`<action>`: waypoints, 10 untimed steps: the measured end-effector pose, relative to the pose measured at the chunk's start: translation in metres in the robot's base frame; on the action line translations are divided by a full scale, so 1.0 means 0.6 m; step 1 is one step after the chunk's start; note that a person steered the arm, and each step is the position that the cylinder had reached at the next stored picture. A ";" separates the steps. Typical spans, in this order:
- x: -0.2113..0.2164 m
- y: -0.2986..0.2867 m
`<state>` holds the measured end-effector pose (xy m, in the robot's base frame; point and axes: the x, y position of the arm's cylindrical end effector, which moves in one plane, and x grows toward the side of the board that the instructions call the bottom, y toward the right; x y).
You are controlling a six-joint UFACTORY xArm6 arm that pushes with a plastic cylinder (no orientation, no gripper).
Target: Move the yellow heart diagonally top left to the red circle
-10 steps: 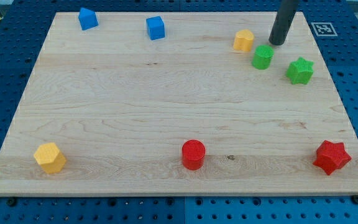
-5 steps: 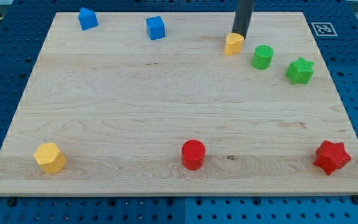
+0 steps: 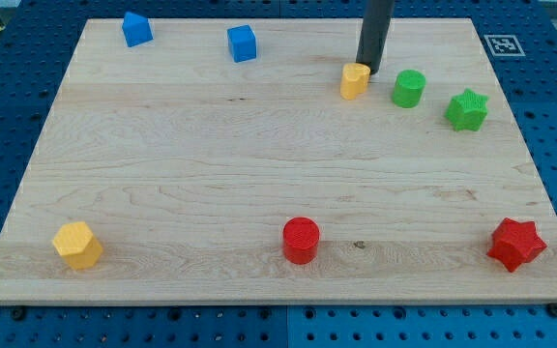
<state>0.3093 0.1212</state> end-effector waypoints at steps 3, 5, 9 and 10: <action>0.074 -0.037; 0.101 -0.103; 0.129 -0.123; 0.138 -0.131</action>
<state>0.3920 0.0424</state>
